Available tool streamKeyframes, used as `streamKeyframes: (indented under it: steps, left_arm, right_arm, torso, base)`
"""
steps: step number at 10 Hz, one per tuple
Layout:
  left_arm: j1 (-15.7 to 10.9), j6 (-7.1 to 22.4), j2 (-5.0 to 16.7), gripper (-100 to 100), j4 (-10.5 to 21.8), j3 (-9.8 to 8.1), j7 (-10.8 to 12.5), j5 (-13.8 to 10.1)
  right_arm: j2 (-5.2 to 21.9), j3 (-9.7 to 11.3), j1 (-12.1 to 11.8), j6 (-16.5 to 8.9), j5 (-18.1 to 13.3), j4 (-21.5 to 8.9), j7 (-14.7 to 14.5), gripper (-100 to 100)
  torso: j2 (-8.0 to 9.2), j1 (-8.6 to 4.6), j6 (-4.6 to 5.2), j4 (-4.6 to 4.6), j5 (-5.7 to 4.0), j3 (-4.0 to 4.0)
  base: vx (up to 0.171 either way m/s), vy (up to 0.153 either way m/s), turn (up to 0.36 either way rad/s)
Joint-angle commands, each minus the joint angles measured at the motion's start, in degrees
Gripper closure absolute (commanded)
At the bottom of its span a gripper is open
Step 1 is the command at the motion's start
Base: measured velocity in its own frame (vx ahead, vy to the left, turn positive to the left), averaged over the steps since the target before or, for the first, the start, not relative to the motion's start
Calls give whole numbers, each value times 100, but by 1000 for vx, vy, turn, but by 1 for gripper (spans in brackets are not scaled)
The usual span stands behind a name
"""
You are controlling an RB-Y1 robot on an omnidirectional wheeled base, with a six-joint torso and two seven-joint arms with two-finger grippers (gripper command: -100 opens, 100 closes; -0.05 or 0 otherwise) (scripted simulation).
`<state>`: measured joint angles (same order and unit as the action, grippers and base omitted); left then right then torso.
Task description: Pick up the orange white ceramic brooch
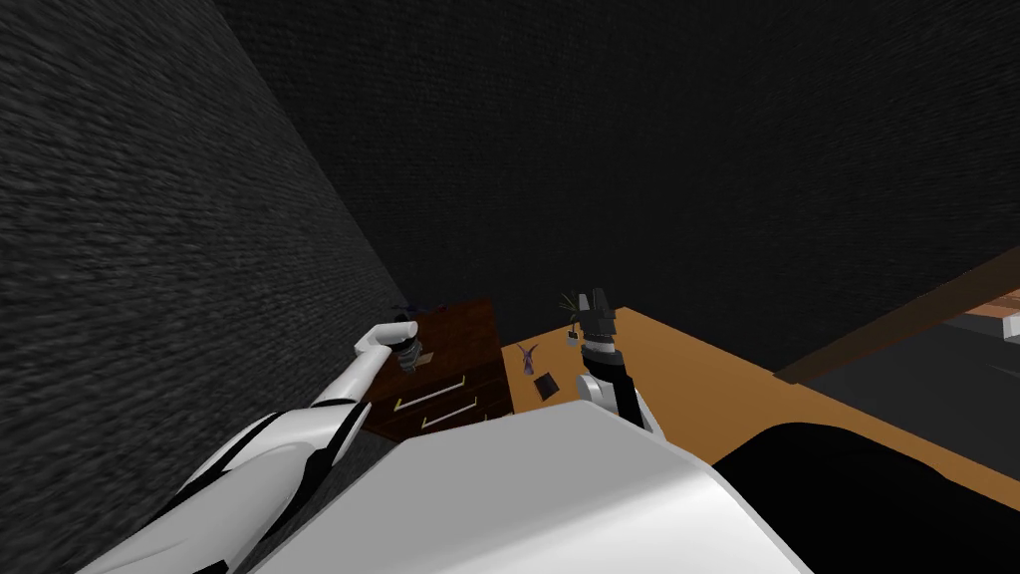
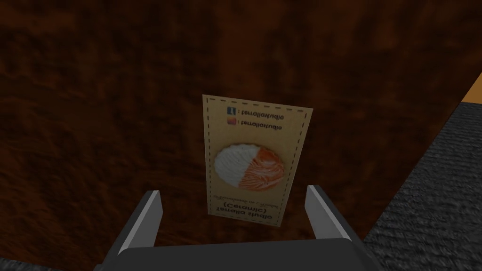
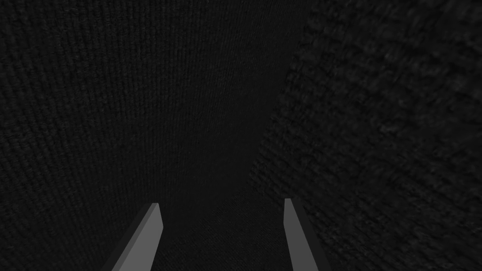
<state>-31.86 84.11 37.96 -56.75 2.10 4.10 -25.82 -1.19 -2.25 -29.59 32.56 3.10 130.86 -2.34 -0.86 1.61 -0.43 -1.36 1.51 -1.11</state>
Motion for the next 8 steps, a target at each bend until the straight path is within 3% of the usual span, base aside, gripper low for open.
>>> streamKeyframes:
  steps: [1,5,6,7,8]
  left_arm:
    - [0,0,0,100,0,0,0,0]
    - [-10,-17,4,100,-9,-5,2,1]
    - [-11,-20,5,0,-10,-6,2,1]
    - [-12,-21,5,100,-11,-6,2,2]
    - [-13,-23,5,0,-12,-6,3,2]
  right_arm:
    - [0,0,0,0,0,0,0,0]
    - [1,-1,0,0,0,0,0,0]
    - [1,-1,0,0,0,0,0,0]
    - [1,-1,0,0,0,0,0,0]
    - [1,-1,0,0,0,0,0,0]
  torso:
    - [0,0,0,0,0,0]
    - [-19,26,-2,-13,11,-16]
    - [-21,27,-2,-15,11,-18]
    - [-23,28,-2,-16,12,-19]
    - [-24,28,-2,-17,12,-20]
  base:
    - [-4,-9,0]
    - [0,0,0]
    - [0,0,0]
    - [0,0,0]
    - [0,0,0]
